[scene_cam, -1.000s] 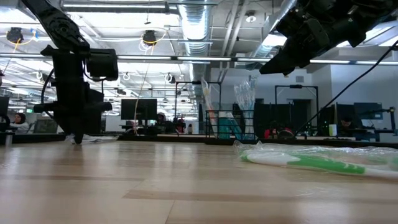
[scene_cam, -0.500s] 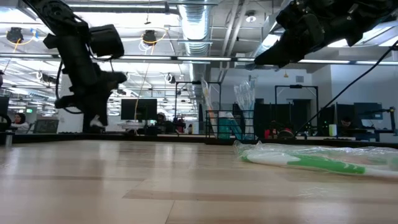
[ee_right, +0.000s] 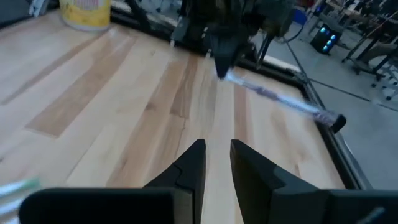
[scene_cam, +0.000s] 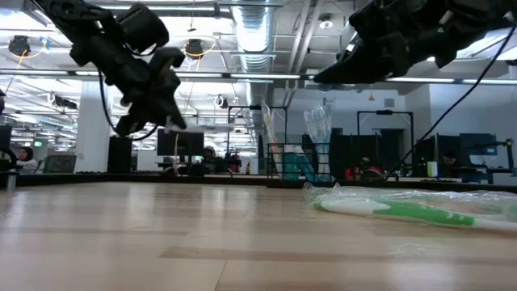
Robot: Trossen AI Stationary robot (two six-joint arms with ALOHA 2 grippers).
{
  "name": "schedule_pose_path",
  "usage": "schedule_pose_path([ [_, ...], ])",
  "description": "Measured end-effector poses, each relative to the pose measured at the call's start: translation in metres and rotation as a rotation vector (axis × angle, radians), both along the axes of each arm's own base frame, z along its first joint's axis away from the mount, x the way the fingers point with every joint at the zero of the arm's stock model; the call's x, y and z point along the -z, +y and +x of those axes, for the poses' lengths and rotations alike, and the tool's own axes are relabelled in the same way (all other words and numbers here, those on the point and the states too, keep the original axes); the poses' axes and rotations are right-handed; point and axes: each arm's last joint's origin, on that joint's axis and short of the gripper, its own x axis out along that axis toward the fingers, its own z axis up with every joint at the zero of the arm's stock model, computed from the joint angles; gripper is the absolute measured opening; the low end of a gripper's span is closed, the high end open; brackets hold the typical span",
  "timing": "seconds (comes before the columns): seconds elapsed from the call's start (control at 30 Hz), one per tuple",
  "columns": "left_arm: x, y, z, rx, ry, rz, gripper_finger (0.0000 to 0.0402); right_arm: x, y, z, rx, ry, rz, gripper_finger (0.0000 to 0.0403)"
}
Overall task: Pick & Place toothbrushing station
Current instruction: Put the purple toothbrush into the mesh organizer
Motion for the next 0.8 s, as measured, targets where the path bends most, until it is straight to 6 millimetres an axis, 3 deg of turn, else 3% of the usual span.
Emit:
schedule_pose_path([
  [0.23, -0.006, -0.008, 0.008, 0.038, -0.084, 0.011, 0.0028, -0.003, 0.002, 0.023, -0.027, 0.018, -0.021, 0.0066],
  [0.47, -0.011, -0.015, 0.013, 0.061, -0.142, 0.009, 0.0028, -0.008, 0.015, 0.048, 0.004, 0.053, -0.179, 0.0066],
  [0.8, -0.015, -0.016, 0.015, 0.050, -0.191, -0.003, 0.0028, -0.012, 0.031, 0.063, -0.043, 0.063, -0.305, 0.0066],
])
